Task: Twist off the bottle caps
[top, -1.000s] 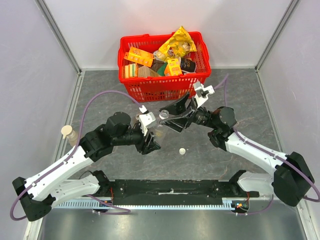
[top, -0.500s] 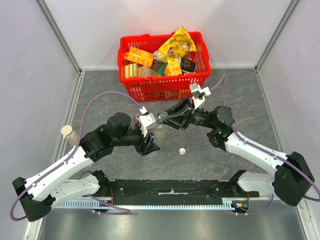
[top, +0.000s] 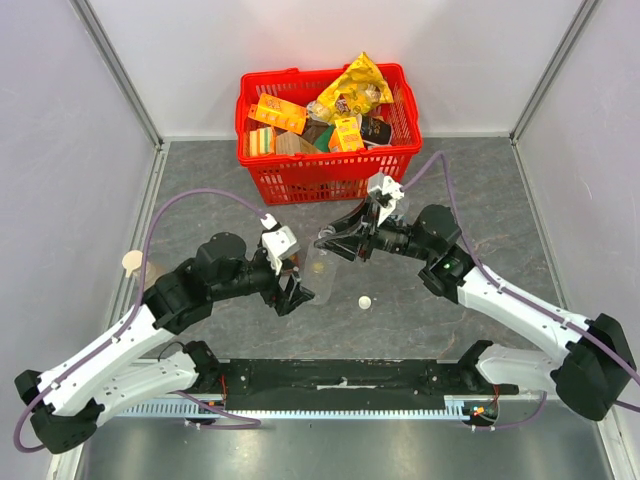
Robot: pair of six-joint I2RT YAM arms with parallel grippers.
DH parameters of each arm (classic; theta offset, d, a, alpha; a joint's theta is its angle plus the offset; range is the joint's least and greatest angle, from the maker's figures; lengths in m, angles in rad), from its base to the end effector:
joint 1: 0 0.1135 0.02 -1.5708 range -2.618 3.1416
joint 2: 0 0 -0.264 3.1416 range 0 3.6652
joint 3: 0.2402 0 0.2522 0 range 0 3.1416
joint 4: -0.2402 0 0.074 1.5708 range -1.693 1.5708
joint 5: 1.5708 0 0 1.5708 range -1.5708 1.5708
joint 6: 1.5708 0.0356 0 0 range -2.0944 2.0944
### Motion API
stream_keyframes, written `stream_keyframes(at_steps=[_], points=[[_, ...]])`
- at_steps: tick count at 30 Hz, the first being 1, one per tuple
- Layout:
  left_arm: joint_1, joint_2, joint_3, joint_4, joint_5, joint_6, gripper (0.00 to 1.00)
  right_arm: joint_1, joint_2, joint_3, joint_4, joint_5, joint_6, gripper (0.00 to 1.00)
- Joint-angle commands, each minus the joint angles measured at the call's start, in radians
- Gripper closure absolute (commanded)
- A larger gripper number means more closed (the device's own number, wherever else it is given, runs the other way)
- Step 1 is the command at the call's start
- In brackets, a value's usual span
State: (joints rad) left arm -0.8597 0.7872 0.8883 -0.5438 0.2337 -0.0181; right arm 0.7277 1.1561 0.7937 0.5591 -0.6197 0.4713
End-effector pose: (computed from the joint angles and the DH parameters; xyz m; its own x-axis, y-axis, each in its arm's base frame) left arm 0.1044 -0.1338 0.3384 -0.2953 0.3159 -0.9017 0.8684 0.4822 -0.1155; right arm 0.1841 0.1917 0.3445 -0.3089 0.2198 -0.9253 -0.9276 0.1450 0.3442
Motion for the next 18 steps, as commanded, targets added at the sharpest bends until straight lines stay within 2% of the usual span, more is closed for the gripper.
stream_keyframes(at_steps=[1, 5, 11, 18], points=[[0.001, -0.014, -0.011, 0.035, -0.051, 0.017, 0.13, 0.002, -0.030, 0.059, -0.189, 0.121, -0.186, 1.00], [0.001, -0.013, -0.012, 0.035, -0.054, 0.017, 0.13, 0.003, -0.036, 0.041, -0.231, 0.273, -0.226, 1.00], [0.001, -0.006, -0.011, 0.027, -0.066, 0.017, 0.14, 0.003, -0.055, -0.042, -0.122, 0.458, -0.220, 1.00], [0.001, -0.002, -0.011, 0.012, -0.070, 0.045, 0.14, 0.002, 0.026, -0.079, -0.025, 0.518, -0.272, 1.00]])
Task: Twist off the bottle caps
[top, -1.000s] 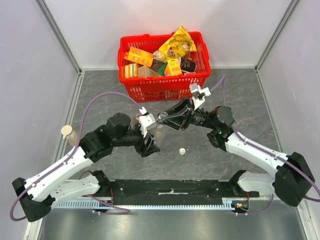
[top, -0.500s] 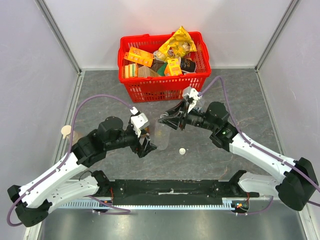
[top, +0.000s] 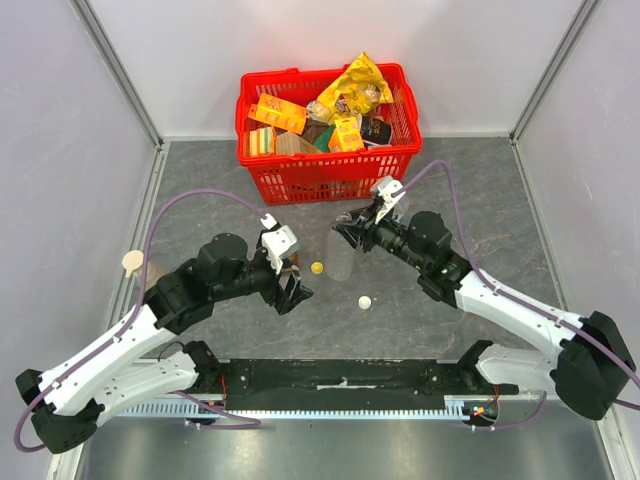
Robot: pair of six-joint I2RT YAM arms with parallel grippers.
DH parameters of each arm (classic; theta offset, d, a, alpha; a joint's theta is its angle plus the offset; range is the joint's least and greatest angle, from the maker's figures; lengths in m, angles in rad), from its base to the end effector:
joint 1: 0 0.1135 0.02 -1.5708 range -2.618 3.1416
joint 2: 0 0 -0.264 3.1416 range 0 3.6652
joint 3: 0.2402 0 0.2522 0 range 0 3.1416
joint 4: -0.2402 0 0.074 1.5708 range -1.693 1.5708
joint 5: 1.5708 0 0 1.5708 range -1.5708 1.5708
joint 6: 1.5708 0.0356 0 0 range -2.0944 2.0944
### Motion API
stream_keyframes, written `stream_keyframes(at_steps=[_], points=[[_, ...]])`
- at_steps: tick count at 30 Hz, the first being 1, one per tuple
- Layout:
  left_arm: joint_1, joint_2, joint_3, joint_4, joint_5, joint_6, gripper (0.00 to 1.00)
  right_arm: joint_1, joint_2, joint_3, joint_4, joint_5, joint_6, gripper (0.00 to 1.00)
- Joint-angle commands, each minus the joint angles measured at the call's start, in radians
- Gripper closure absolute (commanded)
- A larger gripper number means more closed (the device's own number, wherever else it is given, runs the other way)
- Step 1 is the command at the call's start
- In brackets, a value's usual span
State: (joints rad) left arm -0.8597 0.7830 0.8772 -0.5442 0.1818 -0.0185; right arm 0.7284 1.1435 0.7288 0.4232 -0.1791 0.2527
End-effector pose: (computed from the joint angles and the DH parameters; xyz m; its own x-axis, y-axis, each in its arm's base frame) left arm 0.1056 -0.1324 0.3351 -0.2996 0.3199 -0.8988 0.8460 0.5246 -0.0953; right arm 0.1958 0.1831 0.3109 -0.1909 0.1594 -0.9686 -0.7645 0.5948 0.2486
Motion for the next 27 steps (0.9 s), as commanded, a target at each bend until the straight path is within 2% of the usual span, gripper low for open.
stream_keyframes(at_steps=[1, 11, 23, 27], points=[[0.001, 0.004, 0.000, 0.009, -0.018, 0.046, 0.13, 0.002, 0.048, -0.023, 0.129, 0.087, -0.059, 1.00], [0.001, 0.016, -0.004, 0.001, -0.004, 0.054, 0.14, 0.017, 0.104, -0.135, 0.328, 0.245, -0.055, 1.00], [0.001, 0.033, 0.000, -0.013, 0.028, 0.058, 0.14, 0.081, 0.133, -0.220, 0.378, 0.360, -0.069, 1.00], [0.001, 0.036, 0.000, -0.014, 0.028, 0.061, 0.14, 0.094, 0.118, -0.239, 0.371, 0.369, -0.070, 0.91]])
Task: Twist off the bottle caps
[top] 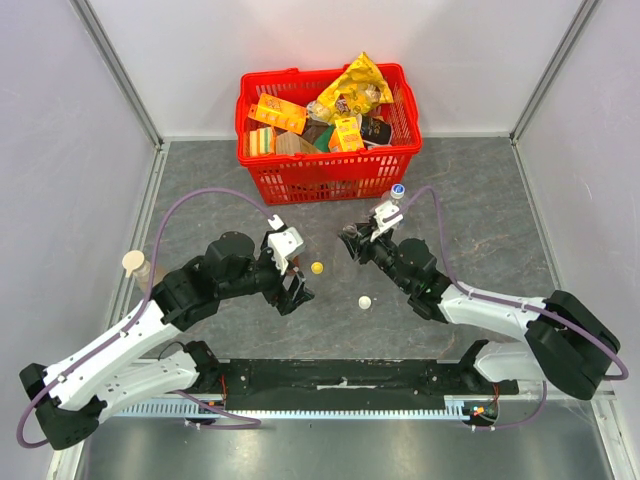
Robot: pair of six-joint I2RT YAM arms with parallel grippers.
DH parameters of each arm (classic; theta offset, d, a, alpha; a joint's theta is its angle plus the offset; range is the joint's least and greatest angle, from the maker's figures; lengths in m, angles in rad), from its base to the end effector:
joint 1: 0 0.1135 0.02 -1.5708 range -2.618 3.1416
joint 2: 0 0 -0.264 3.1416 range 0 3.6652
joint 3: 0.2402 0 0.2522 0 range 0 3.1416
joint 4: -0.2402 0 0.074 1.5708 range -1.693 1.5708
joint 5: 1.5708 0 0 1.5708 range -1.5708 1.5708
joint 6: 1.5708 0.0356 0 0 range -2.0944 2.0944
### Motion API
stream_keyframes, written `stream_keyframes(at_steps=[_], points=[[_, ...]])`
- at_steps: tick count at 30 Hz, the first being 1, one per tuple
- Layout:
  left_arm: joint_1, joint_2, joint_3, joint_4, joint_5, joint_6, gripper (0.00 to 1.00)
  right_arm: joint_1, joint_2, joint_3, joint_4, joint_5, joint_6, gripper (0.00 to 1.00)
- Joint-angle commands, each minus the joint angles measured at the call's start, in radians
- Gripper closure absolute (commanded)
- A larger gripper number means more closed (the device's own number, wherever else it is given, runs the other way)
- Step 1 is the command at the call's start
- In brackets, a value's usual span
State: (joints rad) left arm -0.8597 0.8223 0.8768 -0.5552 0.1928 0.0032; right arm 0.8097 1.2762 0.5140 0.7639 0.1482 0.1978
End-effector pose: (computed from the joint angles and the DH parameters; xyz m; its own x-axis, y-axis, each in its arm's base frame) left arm 0.1105 -0.1387 0.3279 -0.3106 0.3653 -0.8775 0.8543 0.5120 -0.0892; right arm 0.1908 0.1927 0.2406 -0.1196 0.1563 -0.9804 -0.6025 0.7734 0.1968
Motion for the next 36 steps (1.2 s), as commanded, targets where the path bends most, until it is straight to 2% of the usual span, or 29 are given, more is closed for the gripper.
stream_keyframes(at_steps=[1, 2, 6, 9, 16, 18, 23, 31, 36], points=[[0.001, -0.003, 0.001, -0.005, 0.017, 0.041, 0.14, 0.016, -0.021, -0.029, 0.026, 0.040, -0.015, 0.86], [0.002, -0.003, 0.001, -0.005, 0.019, 0.043, 0.14, 0.017, -0.028, -0.035, 0.025, 0.039, -0.017, 0.82], [0.001, 0.001, 0.002, -0.006, 0.019, 0.041, 0.14, 0.019, -0.054, -0.043, 0.003, 0.028, -0.006, 0.49], [0.001, 0.001, 0.002, -0.006, 0.022, 0.043, 0.14, 0.020, -0.077, -0.049, -0.006, 0.021, 0.005, 0.32], [0.001, 0.005, -0.002, -0.006, 0.014, 0.041, 0.14, 0.020, -0.132, -0.032, -0.055, 0.017, 0.014, 0.05], [0.001, 0.006, -0.010, -0.006, 0.017, 0.040, 0.14, 0.020, -0.152, -0.014, -0.095, 0.011, 0.018, 0.02], [0.001, 0.008, -0.013, -0.009, 0.007, 0.043, 0.14, 0.020, -0.204, 0.023, -0.155, -0.002, 0.035, 0.02], [0.001, -0.011, -0.015, -0.003, -0.004, 0.040, 0.15, 0.020, -0.262, 0.104, -0.221, 0.103, 0.080, 0.02], [0.002, -0.005, -0.015, -0.003, -0.013, 0.037, 0.16, 0.011, -0.227, 0.190, -0.299, 0.250, 0.077, 0.02]])
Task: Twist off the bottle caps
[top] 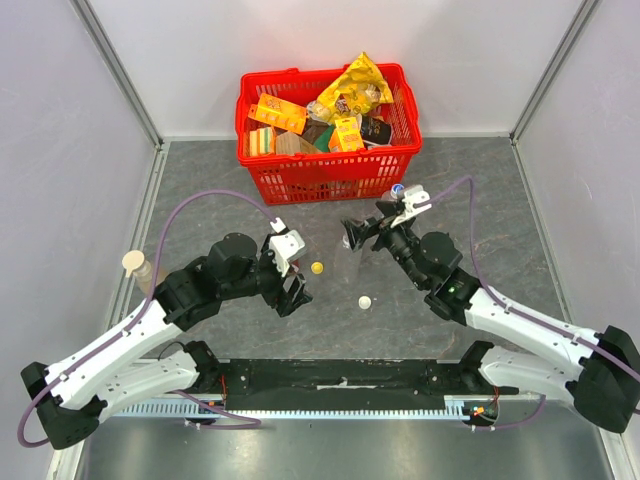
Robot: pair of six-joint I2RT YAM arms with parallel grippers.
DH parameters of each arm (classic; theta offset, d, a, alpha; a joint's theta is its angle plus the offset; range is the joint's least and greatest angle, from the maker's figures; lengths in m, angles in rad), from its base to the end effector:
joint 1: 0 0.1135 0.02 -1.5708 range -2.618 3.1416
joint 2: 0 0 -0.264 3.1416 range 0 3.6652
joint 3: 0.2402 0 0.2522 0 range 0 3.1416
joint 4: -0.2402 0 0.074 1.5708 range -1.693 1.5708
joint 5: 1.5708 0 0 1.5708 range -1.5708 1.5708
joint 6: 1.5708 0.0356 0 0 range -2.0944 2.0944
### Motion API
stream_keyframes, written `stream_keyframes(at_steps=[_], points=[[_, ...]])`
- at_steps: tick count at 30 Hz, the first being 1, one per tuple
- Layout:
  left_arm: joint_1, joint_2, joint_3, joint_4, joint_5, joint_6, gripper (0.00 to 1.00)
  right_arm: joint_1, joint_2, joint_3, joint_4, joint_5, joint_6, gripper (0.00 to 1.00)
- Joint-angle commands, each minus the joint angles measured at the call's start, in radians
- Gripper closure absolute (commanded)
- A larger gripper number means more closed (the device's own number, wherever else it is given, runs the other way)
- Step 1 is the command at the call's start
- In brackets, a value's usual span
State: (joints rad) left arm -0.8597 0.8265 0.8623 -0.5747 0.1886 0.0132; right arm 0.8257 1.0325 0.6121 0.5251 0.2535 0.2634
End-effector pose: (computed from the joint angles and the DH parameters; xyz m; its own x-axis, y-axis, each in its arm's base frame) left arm 0.1107 -0.1387 0.3205 -0.3237 0.3956 -0.8595 0.8536 0.5140 -0.0849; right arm 0.1697 0.1708 0.3063 -0.0728 0.2928 -0.9534 -0.5421 0.7907 0.2843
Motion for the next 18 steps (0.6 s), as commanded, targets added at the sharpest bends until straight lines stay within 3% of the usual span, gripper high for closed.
stream_keyframes(at_steps=[1, 12, 18], points=[[0.001, -0.007, 0.001, 0.016, -0.009, 0.025, 0.17, -0.010, 0.026, 0.107, -0.075, 0.177, 0.017, 0.02], [-0.001, -0.004, -0.003, 0.015, 0.003, 0.021, 0.19, -0.191, 0.188, 0.278, -0.250, 0.251, 0.096, 0.02], [-0.001, -0.001, 0.000, 0.015, 0.003, 0.016, 0.20, -0.227, 0.277, 0.267, -0.237, 0.343, 0.111, 0.02]])
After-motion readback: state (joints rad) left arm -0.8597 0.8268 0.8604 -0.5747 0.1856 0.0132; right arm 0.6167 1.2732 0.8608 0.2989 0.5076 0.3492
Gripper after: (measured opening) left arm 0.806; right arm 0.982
